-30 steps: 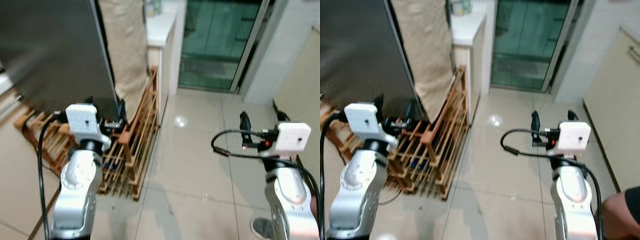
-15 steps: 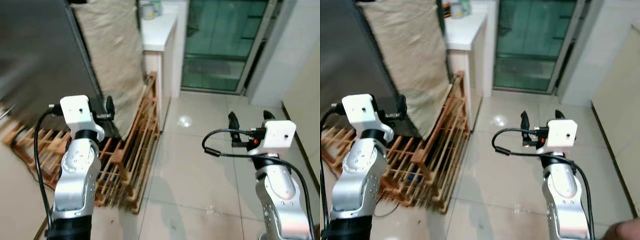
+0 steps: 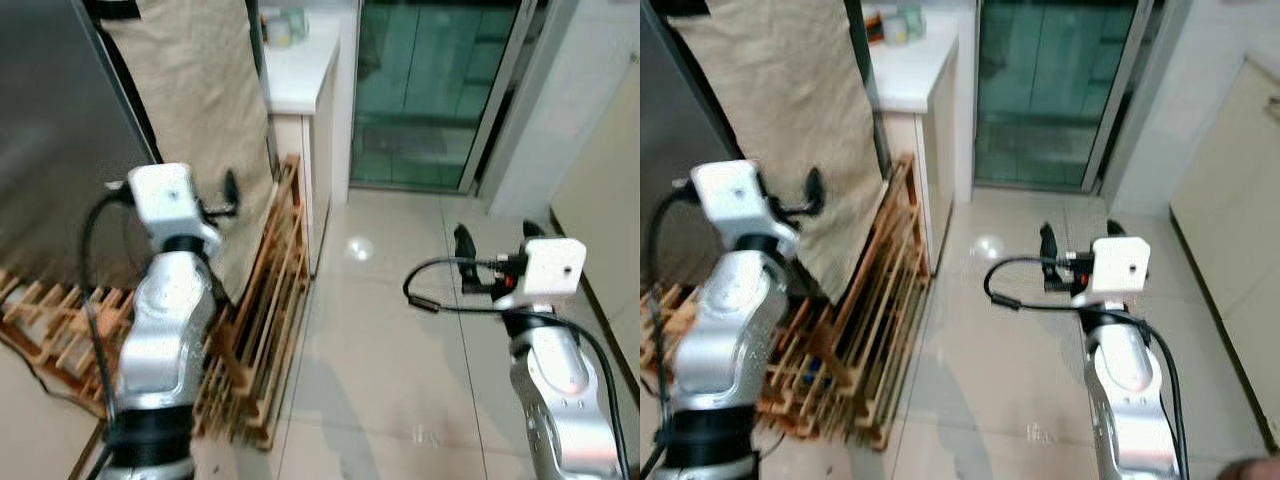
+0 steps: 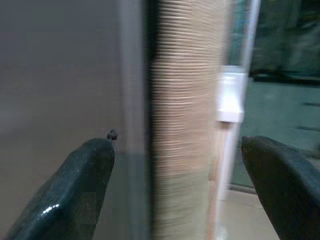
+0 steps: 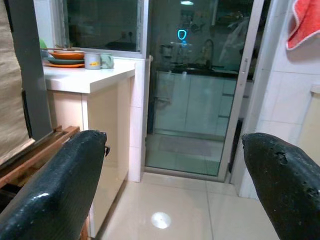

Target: Restocking fridge

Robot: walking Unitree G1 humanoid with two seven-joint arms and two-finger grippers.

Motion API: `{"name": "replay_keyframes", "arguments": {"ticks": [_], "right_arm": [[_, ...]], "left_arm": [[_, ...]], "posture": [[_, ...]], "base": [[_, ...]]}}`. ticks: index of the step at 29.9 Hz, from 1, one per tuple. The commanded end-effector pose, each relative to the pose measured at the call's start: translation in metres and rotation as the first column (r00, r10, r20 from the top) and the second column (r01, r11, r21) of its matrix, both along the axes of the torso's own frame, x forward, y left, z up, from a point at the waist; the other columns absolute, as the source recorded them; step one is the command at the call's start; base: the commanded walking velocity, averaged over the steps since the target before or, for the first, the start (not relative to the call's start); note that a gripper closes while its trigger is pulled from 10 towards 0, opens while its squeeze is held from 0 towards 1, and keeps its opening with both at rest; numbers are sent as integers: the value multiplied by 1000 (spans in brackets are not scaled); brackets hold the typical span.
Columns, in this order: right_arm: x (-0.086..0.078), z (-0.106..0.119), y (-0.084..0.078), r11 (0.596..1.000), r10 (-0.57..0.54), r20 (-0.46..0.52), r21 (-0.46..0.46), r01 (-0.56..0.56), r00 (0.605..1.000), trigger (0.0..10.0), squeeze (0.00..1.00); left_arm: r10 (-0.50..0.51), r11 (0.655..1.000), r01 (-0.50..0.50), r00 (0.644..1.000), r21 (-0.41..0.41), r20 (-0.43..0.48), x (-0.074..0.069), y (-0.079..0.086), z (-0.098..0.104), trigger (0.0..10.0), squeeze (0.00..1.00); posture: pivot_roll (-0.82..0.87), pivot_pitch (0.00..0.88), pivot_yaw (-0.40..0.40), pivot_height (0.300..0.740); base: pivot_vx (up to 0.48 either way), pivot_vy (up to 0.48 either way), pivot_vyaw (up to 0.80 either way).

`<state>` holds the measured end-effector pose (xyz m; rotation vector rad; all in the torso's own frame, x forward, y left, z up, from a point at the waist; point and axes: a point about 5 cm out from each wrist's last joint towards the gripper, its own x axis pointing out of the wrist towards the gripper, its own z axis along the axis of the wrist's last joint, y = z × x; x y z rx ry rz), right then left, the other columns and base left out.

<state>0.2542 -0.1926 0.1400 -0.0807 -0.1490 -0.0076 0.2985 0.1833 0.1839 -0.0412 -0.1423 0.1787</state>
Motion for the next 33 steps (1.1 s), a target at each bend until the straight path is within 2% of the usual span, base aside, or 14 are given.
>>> {"name": "replay_keyframes", "arguments": {"ticks": [1,6,10,12,14,15,19,22,26,30,33], "right_arm": [[1,2,0,1000,2,7,-8,-2,1000,10000,0],[2,-1,0,1000,3,-3,-9,-3,1000,10000,0],[2,-1,1,1000,6,-4,-10,-6,1000,10000,0],[4,-1,3,1000,11,-4,-10,-11,1000,10000,0],[5,-1,3,1000,13,-2,-11,-13,1000,10000,0],[6,0,3,1000,15,-1,-13,-15,1000,10000,0],[6,0,2,1000,16,0,-17,-16,1000,10000,0],[6,-1,2,1000,13,-1,-19,-13,1000,10000,0],[5,-2,2,1000,11,-3,-20,-11,1000,10000,0],[3,-4,0,1000,9,-12,-24,-9,1000,10000,0],[3,-5,0,1000,9,-15,-24,-10,1000,10000,0]], "left_arm": [[-15,1000,15,1000,4,0,-1,-4,2,10000,0],[-96,995,97,995,7,-14,-7,-15,-1,10000,0],[-125,992,124,992,-24,-15,-1,-20,-2,10000,0],[-173,983,171,985,-66,-25,8,-28,-3,10000,0],[-174,983,172,984,-63,-33,11,-29,-4,10000,0],[-159,986,157,986,-58,-44,17,-28,-4,10000,0],[-127,990,124,990,-65,-58,24,-25,-3,10000,0],[-40,996,35,997,-85,-60,29,-15,2,10000,0],[-7,992,0,998,-124,-57,26,-10,2,10000,0],[-29,995,20,996,-100,-85,14,-5,-7,10000,0],[-24,995,14,994,-98,-105,12,-3,-13,10000,0]], "posture": [[-119,0,65,740],[-113,0,64,740],[-113,0,61,740],[-113,0,61,740],[-114,0,59,740],[-117,0,59,740],[-121,0,60,740],[-130,0,65,740],[-132,0,67,740],[-128,0,66,740],[-120,0,59,740]], "base": [[0,0,0],[0,0,0],[0,0,0],[0,0,0],[0,0,0],[0,0,0],[0,0,0],[0,0,0],[0,0,0],[0,0,0],[0,0,0]]}}
